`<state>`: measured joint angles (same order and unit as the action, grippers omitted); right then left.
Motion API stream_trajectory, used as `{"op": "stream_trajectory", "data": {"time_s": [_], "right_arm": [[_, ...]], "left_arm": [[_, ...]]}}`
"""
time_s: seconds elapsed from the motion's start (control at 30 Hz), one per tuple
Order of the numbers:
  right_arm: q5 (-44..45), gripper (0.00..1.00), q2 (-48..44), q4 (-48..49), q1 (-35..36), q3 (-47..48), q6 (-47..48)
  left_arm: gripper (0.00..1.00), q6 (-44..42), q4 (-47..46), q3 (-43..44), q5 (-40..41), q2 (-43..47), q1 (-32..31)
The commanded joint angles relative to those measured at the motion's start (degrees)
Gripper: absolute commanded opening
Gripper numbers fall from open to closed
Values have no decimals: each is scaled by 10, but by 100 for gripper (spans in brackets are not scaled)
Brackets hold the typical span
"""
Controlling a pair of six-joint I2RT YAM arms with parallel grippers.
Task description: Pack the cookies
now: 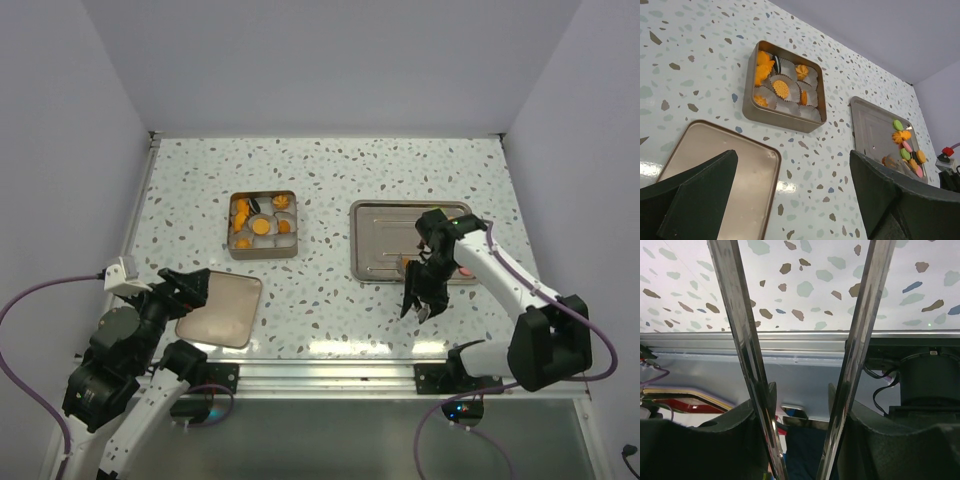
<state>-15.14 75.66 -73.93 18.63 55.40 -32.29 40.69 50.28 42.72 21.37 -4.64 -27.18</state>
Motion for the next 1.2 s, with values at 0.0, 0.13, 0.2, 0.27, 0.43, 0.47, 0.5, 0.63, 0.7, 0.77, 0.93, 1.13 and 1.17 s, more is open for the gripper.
{"op": "stream_trajectory", "data": {"time_s": [0.0,0.13,0.2,0.27,0.43,0.47,0.5,0.63,0.7,0.77,0.93,1.13,1.17], "right_arm": [[-19,48,7,18,1,1,11],[-22,45,12,19,-1,5,13],[-22,44,13,19,1,9,14],[-23,42,17,20,0,10,15],[-26,36,24,23,0,16,18],[-26,36,25,23,0,16,19],[-26,34,28,21,1,20,20],[-26,33,34,20,0,30,23],[-24,33,42,19,0,38,26],[-19,32,48,16,0,47,28],[-13,31,62,6,0,88,27],[-31,30,83,9,11,164,7],[-31,29,93,8,16,194,-1]], "left_arm": [[100,-15,-20,0,1,-2,-3],[100,-15,-20,0,3,-3,-3],[100,-14,-21,0,3,-2,-3],[100,-13,-19,0,4,-2,-3],[100,-13,-19,0,6,-3,-3],[100,-12,-19,0,6,-3,-3],[100,-12,-19,0,6,-3,-3],[100,-11,-19,0,8,-3,-2],[100,-11,-19,0,8,-3,-3],[100,-10,-19,0,10,-2,-3],[100,-10,-20,-1,9,-5,-2],[100,-11,-22,-3,7,-7,-3],[100,-11,-23,-3,6,-7,-3]]}}
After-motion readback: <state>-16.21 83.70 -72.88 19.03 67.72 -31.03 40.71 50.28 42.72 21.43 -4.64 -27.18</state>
